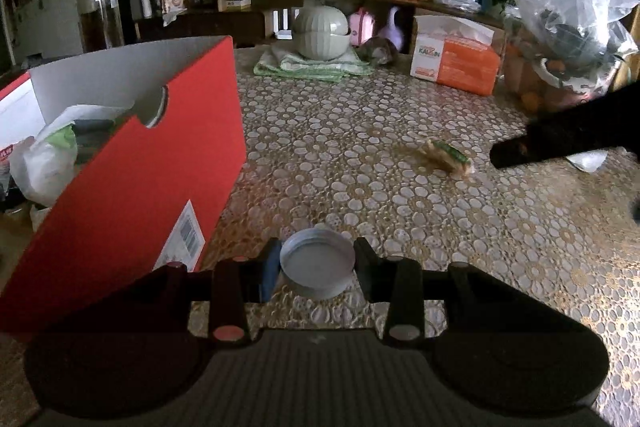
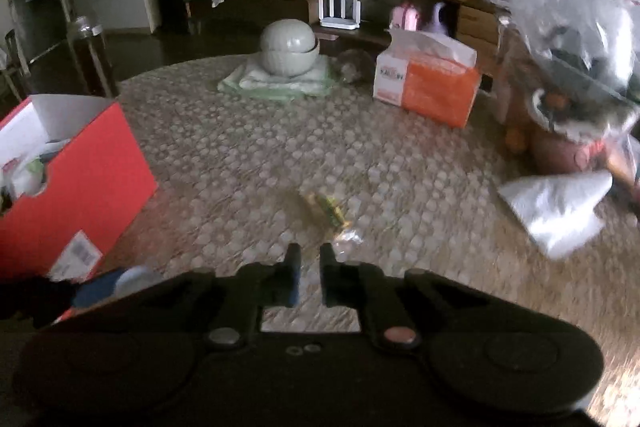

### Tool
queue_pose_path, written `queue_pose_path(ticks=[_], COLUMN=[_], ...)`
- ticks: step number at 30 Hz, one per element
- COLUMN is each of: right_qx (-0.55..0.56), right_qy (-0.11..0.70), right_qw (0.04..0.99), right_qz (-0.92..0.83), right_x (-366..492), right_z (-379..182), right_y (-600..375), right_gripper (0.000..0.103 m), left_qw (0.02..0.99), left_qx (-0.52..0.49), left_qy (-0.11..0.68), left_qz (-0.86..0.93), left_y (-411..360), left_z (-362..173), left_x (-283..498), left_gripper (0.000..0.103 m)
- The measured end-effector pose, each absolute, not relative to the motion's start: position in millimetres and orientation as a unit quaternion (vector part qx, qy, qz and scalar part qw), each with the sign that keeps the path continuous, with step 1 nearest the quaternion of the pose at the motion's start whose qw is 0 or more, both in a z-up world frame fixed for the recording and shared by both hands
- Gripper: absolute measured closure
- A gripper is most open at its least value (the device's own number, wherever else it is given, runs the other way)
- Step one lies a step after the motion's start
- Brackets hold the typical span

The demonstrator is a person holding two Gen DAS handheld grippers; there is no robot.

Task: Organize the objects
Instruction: 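Grasp the white bottle cap with the left tool while the right tool grasps the green-yellow snack bar, then carry the white cap and snack bar over the red shoebox with both tools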

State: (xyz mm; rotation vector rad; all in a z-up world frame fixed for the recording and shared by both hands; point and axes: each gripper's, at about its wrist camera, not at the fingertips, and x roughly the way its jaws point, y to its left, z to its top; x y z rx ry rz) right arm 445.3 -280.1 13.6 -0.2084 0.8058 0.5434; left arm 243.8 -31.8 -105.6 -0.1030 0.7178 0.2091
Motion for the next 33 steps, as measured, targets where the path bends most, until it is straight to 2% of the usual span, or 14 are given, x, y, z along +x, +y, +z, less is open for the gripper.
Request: queue_pose_path(ticks=[6,7,8,9,10,11,15,17,18,20,21,23,33], right_qx=[-0.113,-0.108,-0.102,-0.096,-0.094,-0.104,-0.113,-0.120,-0.124,-0.123,-0.124,-0.129,-0.091], right_qy=[0.403,0.406,0.411,0.412,0.407,0.403,0.410,0.411,0.413,0.409,0.410,0.412,0.423], right_qw=[0.872,0.870,0.868,0.867,0.868,0.869,0.861,0.861,0.861,0.861,0.860,0.859,0.860], right_qz=[0.256,0.257,0.258,0.262,0.267,0.268,0.279,0.274,0.271,0.274,0.277,0.274,0.270], right_x=[486,492,498,501,502,504,510,511,511,508,507,502,432], right_z=[-3,-7,-11,-15,-18,-21,-31,-35,-37,-37,-37,-36,-1], right_y=[-275,-274,-274,-273,-271,-267,-258,-255,-254,-254,-254,-254,-277], right_gripper=[0.073,0.060,0.039,0.033,0.033,0.039,0.051,0.065,0.066,0.077,0.080,0.083,0.084], left_qw=[0.930,0.930,0.930,0.930,0.930,0.930,0.929,0.929,0.929,0.931,0.931,0.932,0.940], left_qx=[-0.039,-0.038,-0.035,-0.031,-0.028,-0.027,-0.026,-0.028,-0.027,-0.027,-0.027,-0.028,-0.041], left_qy=[0.357,0.358,0.359,0.360,0.360,0.361,0.366,0.366,0.365,0.362,0.361,0.360,0.338], left_qz=[0.076,0.072,0.067,0.064,0.061,0.059,0.053,0.051,0.050,0.047,0.045,0.041,0.010], left_y=[-36,-36,-37,-38,-38,-38,-38,-39,-39,-39,-39,-39,-26], left_z=[-105,-106,-107,-108,-110,-111,-115,-114,-114,-112,-111,-107,-67], left_x=[245,246,247,249,250,250,253,254,253,251,250,247,211], left_gripper=[0.065,0.065,0.065,0.065,0.065,0.065,0.065,0.065,0.065,0.065,0.065,0.065,0.065])
